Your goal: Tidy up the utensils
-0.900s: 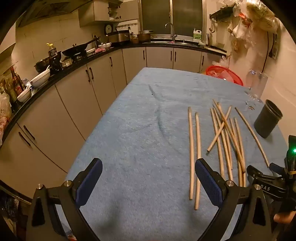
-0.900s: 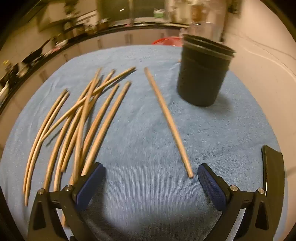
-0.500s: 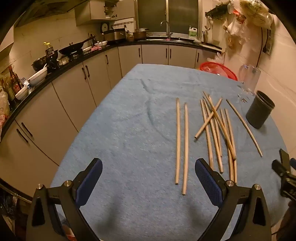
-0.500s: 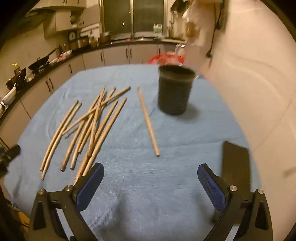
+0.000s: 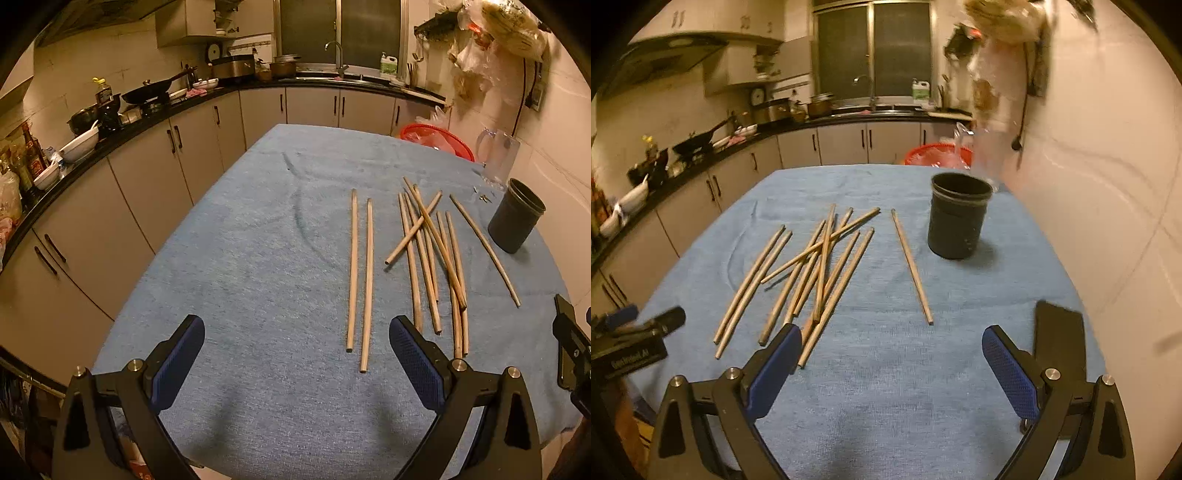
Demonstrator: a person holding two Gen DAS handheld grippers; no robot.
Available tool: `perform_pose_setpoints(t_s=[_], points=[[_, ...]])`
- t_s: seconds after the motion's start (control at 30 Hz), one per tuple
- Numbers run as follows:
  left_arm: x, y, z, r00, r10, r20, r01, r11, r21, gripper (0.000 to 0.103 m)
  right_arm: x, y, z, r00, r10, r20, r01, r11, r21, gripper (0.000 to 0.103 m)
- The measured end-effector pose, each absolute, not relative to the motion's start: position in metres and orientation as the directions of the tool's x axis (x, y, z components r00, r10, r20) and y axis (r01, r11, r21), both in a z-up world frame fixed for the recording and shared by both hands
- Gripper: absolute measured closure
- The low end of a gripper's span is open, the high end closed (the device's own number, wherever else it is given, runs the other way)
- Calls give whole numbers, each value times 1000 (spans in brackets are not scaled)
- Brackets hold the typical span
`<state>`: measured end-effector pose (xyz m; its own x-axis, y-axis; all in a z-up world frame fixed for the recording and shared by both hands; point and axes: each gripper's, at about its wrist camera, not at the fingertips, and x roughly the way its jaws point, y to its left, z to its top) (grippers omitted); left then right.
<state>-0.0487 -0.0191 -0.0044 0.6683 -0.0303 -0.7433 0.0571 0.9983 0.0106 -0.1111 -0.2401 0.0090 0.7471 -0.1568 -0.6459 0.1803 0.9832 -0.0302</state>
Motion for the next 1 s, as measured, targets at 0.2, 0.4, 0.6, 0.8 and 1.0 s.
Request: perform_pose_setpoints(t_s=[0.2,0.4,0.6,0.8,1.0], points=[[-45,-22,-10,658,-28,-752,66,998,20,3,-109,-233,10,760,-159,-631,162,985,-54,5],[-42,-22,-15,650,-32,-760,71,997,20,3,-106,-226,7,764,-163,-624,137,987,-89,6],[-40,-22,-19,639,-33,-769,79,997,23,3,-103,-224,4,760,-164,-628,133,986,-95,6],[-39,-22,-20,636,-31,-771,77,997,24,3,-101,-221,2,755,-144,-640,114,990,-88,6],[-39,-22,-20,638,-34,-769,79,997,22,3,-100,-219,1,748,-128,-651,98,992,-83,6]])
